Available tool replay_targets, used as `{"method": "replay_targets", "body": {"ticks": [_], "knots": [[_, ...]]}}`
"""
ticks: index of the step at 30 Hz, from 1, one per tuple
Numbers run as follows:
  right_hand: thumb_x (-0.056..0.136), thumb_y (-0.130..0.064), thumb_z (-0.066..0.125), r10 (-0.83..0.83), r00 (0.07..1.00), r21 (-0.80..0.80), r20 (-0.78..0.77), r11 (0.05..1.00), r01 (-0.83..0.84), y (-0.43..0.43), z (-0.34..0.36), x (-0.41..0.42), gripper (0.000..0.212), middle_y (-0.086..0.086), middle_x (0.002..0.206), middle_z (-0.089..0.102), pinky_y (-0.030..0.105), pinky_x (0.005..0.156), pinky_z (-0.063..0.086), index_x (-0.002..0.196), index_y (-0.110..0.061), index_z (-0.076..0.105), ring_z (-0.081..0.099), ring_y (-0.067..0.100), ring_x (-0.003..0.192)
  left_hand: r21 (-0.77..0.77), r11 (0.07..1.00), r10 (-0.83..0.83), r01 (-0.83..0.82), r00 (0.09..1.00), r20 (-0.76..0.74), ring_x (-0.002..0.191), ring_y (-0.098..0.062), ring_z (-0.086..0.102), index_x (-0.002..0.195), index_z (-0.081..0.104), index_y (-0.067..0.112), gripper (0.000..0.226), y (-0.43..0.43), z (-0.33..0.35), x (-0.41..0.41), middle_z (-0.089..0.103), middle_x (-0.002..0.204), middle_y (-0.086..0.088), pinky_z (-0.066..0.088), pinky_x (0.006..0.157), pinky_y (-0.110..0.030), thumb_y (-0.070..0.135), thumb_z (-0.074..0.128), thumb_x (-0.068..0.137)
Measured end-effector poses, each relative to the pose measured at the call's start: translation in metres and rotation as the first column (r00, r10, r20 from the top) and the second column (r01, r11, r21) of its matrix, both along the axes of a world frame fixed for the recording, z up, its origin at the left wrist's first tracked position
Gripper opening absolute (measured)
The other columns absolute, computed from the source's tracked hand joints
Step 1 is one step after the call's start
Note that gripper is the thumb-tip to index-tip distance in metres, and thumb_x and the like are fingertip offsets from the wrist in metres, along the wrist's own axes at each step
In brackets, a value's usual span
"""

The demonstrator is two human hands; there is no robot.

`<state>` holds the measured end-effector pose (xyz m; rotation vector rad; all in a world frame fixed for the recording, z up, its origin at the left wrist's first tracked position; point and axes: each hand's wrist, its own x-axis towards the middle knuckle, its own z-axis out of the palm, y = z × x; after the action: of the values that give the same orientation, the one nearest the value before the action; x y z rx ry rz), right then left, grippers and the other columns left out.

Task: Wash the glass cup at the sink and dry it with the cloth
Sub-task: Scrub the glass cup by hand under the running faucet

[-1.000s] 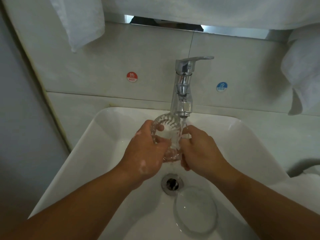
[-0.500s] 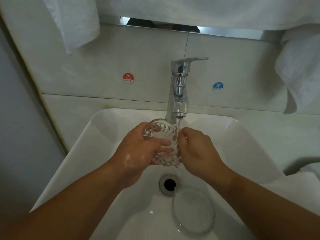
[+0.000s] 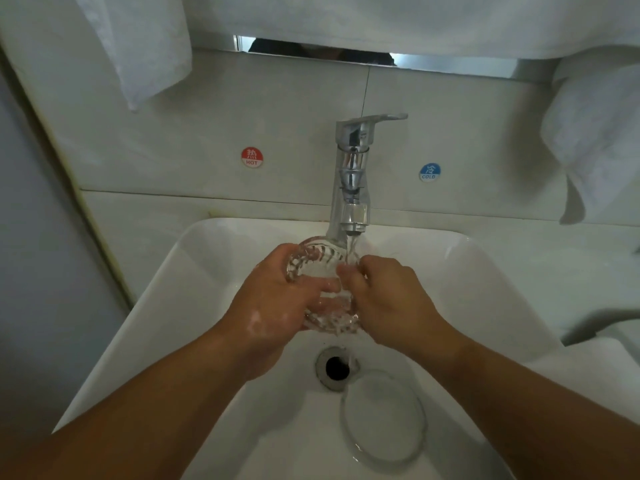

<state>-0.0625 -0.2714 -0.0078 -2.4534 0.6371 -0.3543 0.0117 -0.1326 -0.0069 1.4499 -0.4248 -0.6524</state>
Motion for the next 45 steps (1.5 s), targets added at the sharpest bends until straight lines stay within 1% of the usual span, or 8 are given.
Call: {"method": "replay_targets", "body": {"ticks": [5,10,16,22,27,32,37,45], "knots": [[0.102,-0.033,0.059,0.01,0.99,0.57,0.138,0.817,-0.088,0.009,0.01,-0.006,0.01,0.002,0.059,0.062,0.024,0.037,0.044,0.1,-0.023,0.057,0.053,0.013,0.04,-0.036,0.994,0.108,-0.106,0.993,0.042,0.098,-0.027,0.077,0.12,0.066,0.028,0.047,-0.004,-0.008,-0.004,0.078,0.108,-0.004,0.064,0.084,-0.054,-0.004,0.072,0.086],[0.104,-0.041,0.047,-0.005,0.997,0.009,-0.072,1.0,0.006,-0.001,0.001,-0.002,0.026,-0.005,0.077,0.064,0.024,0.055,0.046,0.09,-0.022,0.058,0.062,0.011,0.069,0.016,0.999,-0.028,0.028,1.0,0.014,0.1,-0.028,0.077,0.121,0.067,0.022,0.042,-0.001,-0.006,0.002,0.079,0.109,-0.006,0.063,0.088,-0.053,-0.001,0.074,0.087],[0.103,-0.027,0.058,0.018,0.988,0.712,0.151,0.692,-0.121,0.011,0.005,-0.005,0.007,0.011,0.072,0.061,0.03,0.046,0.05,0.108,-0.023,0.057,0.054,0.017,0.049,-0.024,0.992,0.125,-0.124,0.99,0.059,0.103,-0.028,0.075,0.121,0.064,0.027,0.046,-0.004,-0.013,0.0,0.077,0.112,-0.004,0.063,0.088,-0.053,-0.002,0.071,0.085],[0.107,-0.036,0.042,0.009,0.997,0.039,-0.077,0.999,-0.006,-0.004,0.005,-0.005,0.024,-0.003,0.088,0.065,0.021,0.054,0.043,0.098,-0.02,0.057,0.057,0.008,0.068,0.044,0.996,-0.075,0.075,0.997,0.012,0.1,-0.025,0.077,0.123,0.066,0.025,0.044,-0.002,-0.007,0.0,0.078,0.11,-0.003,0.064,0.088,-0.048,0.0,0.074,0.087],[0.101,-0.025,0.057,0.022,0.992,0.576,0.126,0.812,-0.091,0.01,0.011,-0.009,0.009,0.001,0.065,0.068,0.032,0.047,0.055,0.092,-0.024,0.06,0.061,0.015,0.048,0.028,0.997,0.075,-0.077,0.995,0.074,0.101,-0.027,0.076,0.123,0.065,0.027,0.048,-0.005,-0.013,0.001,0.078,0.11,-0.002,0.064,0.086,-0.051,0.004,0.079,0.083],[0.105,-0.032,0.045,-0.006,0.999,0.105,-0.042,0.994,0.011,-0.002,0.006,-0.005,0.029,0.001,0.075,0.065,0.028,0.05,0.048,0.093,-0.014,0.063,0.058,0.012,0.053,0.07,0.997,-0.046,0.044,0.998,0.031,0.102,-0.025,0.076,0.124,0.065,0.027,0.046,-0.002,-0.009,0.003,0.078,0.111,-0.002,0.063,0.089,-0.05,0.004,0.078,0.086],[0.099,-0.025,0.061,0.018,0.994,0.622,0.112,0.778,-0.084,0.009,0.005,-0.007,0.008,-0.002,0.057,0.064,0.027,0.045,0.048,0.097,-0.018,0.064,0.057,0.011,0.042,0.074,0.994,0.078,-0.086,0.991,0.111,0.105,-0.026,0.073,0.125,0.062,0.029,0.048,-0.006,-0.014,0.001,0.075,0.113,-0.001,0.064,0.087,-0.048,0.002,0.075,0.086],[0.105,-0.026,0.047,-0.037,0.999,0.374,0.034,0.927,0.021,0.002,-0.004,-0.002,0.025,0.006,0.077,0.068,0.036,0.063,0.055,0.094,-0.012,0.065,0.064,0.018,0.065,0.063,0.997,0.04,-0.046,0.995,0.095,0.101,-0.023,0.075,0.123,0.062,0.028,0.046,-0.005,-0.014,0.001,0.076,0.112,-0.001,0.064,0.086,-0.048,0.005,0.077,0.086]]}}
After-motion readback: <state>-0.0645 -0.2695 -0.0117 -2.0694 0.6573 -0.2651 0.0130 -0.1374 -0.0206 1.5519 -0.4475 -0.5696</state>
